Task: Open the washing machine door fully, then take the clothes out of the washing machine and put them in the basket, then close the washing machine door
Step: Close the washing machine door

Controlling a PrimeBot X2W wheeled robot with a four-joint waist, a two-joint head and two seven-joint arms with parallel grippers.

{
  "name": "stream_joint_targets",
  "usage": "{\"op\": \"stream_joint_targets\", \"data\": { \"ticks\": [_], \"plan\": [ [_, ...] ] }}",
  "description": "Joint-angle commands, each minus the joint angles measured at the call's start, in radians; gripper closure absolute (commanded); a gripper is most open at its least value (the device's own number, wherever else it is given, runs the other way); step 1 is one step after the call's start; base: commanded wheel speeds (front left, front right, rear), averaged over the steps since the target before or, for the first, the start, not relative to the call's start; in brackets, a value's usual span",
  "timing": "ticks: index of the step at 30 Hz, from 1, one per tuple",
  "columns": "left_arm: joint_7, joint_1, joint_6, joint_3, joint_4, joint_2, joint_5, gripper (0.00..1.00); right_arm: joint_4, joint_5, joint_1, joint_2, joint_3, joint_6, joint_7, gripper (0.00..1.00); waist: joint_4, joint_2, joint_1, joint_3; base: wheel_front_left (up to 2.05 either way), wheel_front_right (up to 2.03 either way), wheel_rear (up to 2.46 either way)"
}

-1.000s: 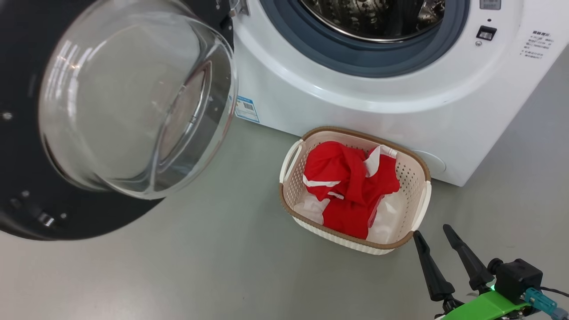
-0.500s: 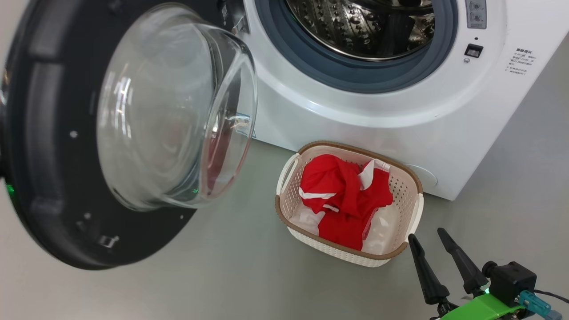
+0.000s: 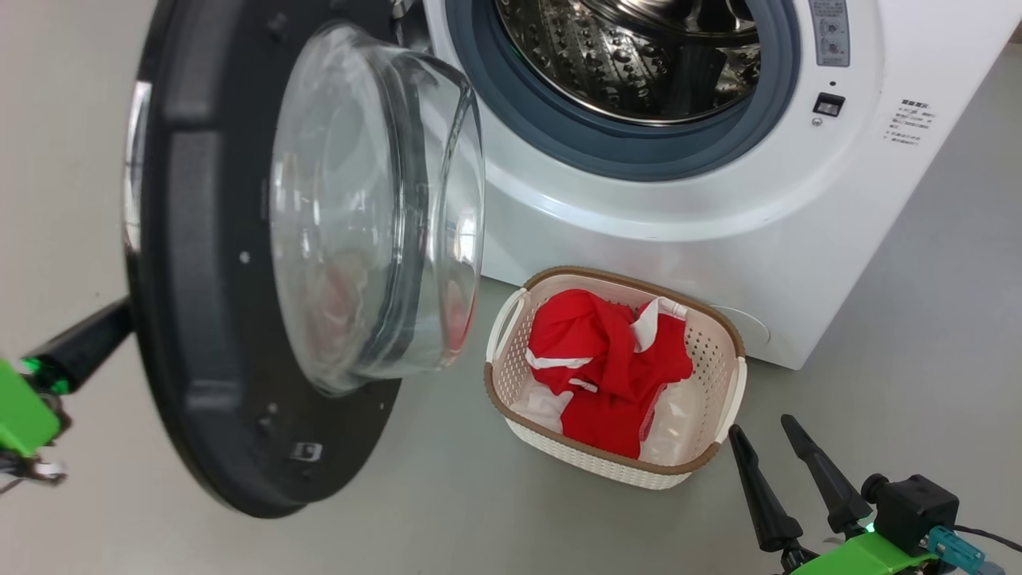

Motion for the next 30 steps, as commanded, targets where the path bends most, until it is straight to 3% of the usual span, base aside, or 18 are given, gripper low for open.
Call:
{"op": "stream_joint_targets", "data": {
  "ticks": [1, 15, 30],
  "plan": [
    [-0.008, -0.022, -0.007, 0.027, -0.051, 0.054, -0.014, 1.00, -0.022, 0.002, -0.001, -0.003, 0.026, 0.007, -0.006, 0.00, -0.004, 0.0000, 0.0000, -0.001, 0.00, 0.00, 0.00],
    [-0.116, -0.079, -0.007, -0.134, -0.202, 0.027, -0.006, 1.00, -0.025, 0.000, -0.014, 0.002, 0.019, 0.007, -0.006, 0.00, -0.030, 0.0000, 0.0000, 0.017, 0.00, 0.00, 0.00],
    [-0.263, -0.060, -0.007, -0.202, -0.127, 0.057, -0.010, 1.00, -0.025, -0.002, -0.014, 0.003, 0.013, 0.007, -0.006, 0.00, -0.028, 0.0000, 0.0000, 0.007, 0.00, 0.00, 0.00]
  ]
}}
